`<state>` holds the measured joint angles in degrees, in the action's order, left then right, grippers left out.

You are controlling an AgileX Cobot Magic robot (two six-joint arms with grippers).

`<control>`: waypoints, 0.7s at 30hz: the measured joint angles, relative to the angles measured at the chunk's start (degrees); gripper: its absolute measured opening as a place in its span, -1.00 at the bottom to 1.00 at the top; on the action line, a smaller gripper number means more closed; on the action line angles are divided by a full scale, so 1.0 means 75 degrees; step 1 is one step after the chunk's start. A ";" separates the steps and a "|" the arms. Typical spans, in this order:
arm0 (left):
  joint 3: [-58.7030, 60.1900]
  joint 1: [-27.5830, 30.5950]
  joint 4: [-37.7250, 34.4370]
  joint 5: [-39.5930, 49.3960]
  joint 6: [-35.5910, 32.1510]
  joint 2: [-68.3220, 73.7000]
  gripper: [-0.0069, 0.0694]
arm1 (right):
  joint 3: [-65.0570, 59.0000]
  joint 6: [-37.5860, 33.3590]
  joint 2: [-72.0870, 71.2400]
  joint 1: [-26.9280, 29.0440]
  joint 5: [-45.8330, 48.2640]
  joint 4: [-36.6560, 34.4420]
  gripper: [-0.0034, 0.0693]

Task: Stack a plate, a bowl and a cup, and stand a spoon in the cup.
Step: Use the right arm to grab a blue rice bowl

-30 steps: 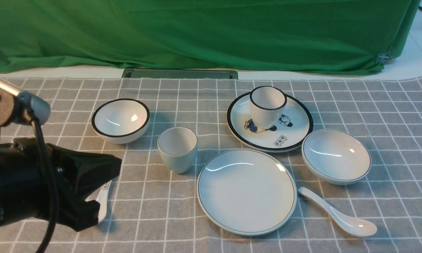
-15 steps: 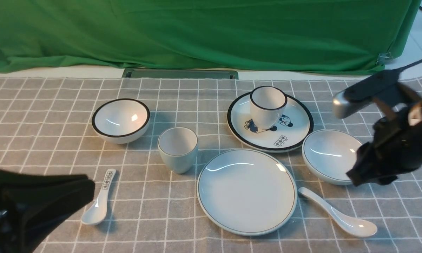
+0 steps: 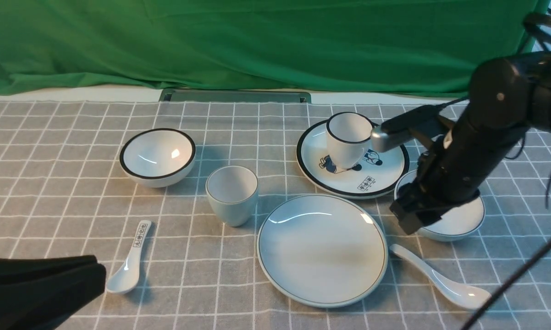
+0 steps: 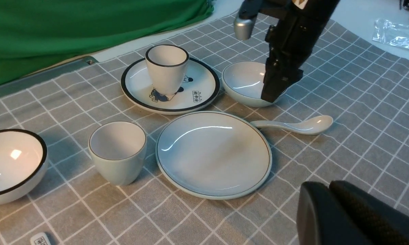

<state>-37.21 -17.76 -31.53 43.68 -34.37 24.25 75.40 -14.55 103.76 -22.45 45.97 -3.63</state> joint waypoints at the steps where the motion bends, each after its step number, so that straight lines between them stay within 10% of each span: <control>1: 0.0000 0.0000 0.0000 -0.0005 0.0000 0.0000 -0.77 | 0.0018 0.0000 0.0025 0.0000 0.0000 0.0000 0.35; 13: 0.0000 0.0000 -0.0021 0.0569 0.0031 0.0000 -0.77 | 0.0421 -0.0408 0.1242 0.0293 -0.0213 -0.0035 0.07; 21: 0.0000 0.0000 -0.0021 0.0581 0.0031 0.0000 -0.77 | 0.0516 -0.0847 0.1266 0.0293 -0.0099 0.0057 -0.53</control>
<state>-37.21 -17.76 -31.69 48.04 -34.14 24.25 79.27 -20.90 113.25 -20.26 45.23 -3.20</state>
